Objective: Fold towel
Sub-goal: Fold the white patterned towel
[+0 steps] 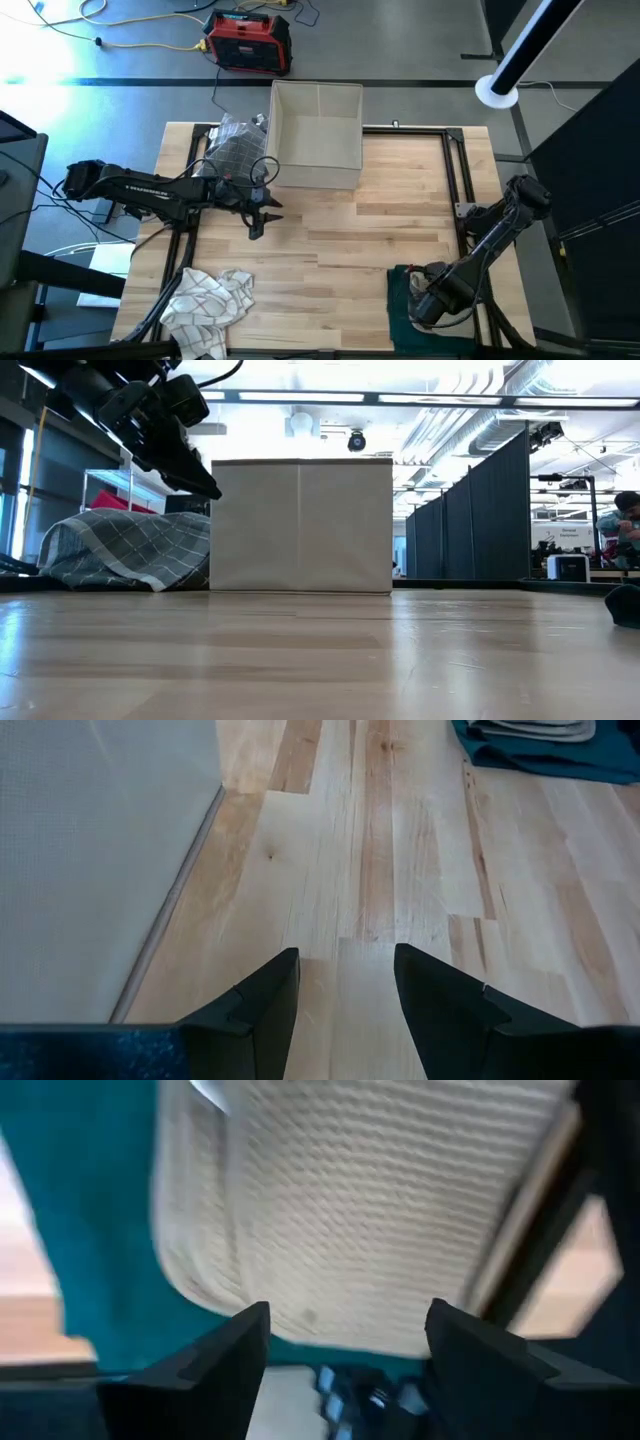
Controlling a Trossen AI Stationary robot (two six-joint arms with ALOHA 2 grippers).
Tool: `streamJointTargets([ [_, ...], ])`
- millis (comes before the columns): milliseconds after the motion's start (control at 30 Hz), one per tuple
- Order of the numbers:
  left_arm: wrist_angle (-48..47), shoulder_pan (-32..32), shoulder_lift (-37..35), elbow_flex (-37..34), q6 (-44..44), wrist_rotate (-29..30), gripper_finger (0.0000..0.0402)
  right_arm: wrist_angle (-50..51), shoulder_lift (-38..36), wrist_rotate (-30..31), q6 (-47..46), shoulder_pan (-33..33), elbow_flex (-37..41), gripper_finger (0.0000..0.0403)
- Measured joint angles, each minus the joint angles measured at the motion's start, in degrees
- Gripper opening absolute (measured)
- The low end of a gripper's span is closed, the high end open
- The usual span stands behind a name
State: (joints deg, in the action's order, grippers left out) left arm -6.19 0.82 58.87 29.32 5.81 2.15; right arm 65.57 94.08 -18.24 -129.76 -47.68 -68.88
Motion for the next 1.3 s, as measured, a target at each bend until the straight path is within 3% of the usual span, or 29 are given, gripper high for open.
streamJointTargets([
  [167,0.0,0.0,0.0,0.0,0.85,0.04,0.0158,-6.77,0.0,1.97,-2.22,0.07,5.6,0.0254],
  [333,-0.25,0.0,0.0,0.0,1.39,0.05,0.0158,-19.67,0.02,2.99,-2.22,0.75,13.59,0.0254],
  [433,-0.97,-0.05,0.0,0.0,2.51,0.04,0.0158,-21.84,0.02,3.37,-0.61,1.56,14.3,0.0254],
  [567,-3.11,-0.44,0.0,-0.02,2.65,0.04,0.0158,-16.21,-0.9,7.94,5.14,3.52,10.57,0.0254],
  [600,-3.87,-0.83,-0.07,-0.02,3.14,0.05,0.0158,-9.27,-0.75,10.75,8.25,4.21,7.07,0.0254],
  [700,-7.44,-2.13,-0.46,1.93,5.85,-0.71,0.0158,-2.29,-2.86,16.57,16.05,7.22,2.57,0.0254],
  [800,-14.06,-4.78,-1.48,8.64,6.38,-1.92,0.0158,5.31,-3.91,21.77,22.5,10.1,-0.66,0.0254],
  [967,-27.92,-11.08,-1.55,20.4,6.13,-2.92,0.0146,7.81,-7.37,29.39,30.4,14.16,-2.94,0.0254],
  [1167,-41.16,-20.9,-1.29,24.73,20.26,-11.77,0.013,7.33,-11.26,36.07,38.55,16.8,-3.58,0.0254],
  [1300,-43.92,-31.23,1.22,23.56,31.92,-9.4,0.0127,8.13,-12.33,43.05,42.17,17.09,-3.52,0.0254],
])
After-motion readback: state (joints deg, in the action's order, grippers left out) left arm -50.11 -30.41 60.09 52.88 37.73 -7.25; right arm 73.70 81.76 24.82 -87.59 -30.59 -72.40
